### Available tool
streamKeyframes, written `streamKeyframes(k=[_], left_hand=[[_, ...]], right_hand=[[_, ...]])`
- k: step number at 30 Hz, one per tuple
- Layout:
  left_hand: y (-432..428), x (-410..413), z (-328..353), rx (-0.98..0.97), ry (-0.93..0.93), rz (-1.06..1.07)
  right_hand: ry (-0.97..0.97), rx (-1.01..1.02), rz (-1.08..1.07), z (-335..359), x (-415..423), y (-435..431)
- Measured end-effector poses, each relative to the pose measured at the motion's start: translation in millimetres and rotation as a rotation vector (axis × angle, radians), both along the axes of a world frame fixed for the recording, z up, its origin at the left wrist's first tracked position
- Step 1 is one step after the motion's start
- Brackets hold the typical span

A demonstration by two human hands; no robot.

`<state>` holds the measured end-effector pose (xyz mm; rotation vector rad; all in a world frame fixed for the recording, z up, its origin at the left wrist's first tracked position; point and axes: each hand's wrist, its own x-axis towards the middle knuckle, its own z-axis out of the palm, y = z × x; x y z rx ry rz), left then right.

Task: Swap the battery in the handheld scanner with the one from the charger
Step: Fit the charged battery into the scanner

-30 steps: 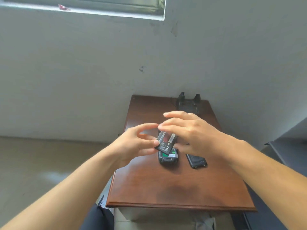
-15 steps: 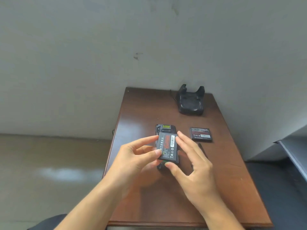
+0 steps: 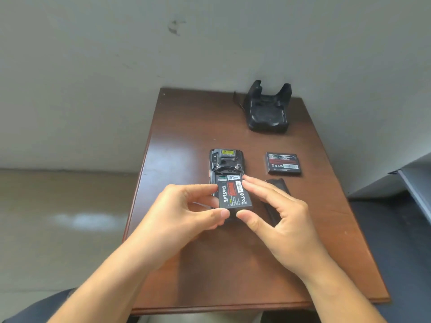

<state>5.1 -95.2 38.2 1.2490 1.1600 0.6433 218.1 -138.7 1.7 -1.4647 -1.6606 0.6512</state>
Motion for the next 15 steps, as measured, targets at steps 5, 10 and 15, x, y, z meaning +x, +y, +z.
streamKeyframes(k=[5, 10, 15], left_hand=[[5.5, -4.4, -5.2, -0.017, 0.022, 0.002], [7.0, -4.6, -5.1, 0.055, 0.125, -0.017], [9.7, -4.3, -5.5, 0.108, 0.16, -0.022]], right_hand=[[-0.118, -0.005, -0.005, -1.3, -3.6, 1.3], [-0.186, 0.023, -0.001, -3.0, -2.4, 1.6], [-0.223, 0.01, 0.008, -2.6, -1.1, 3.3]])
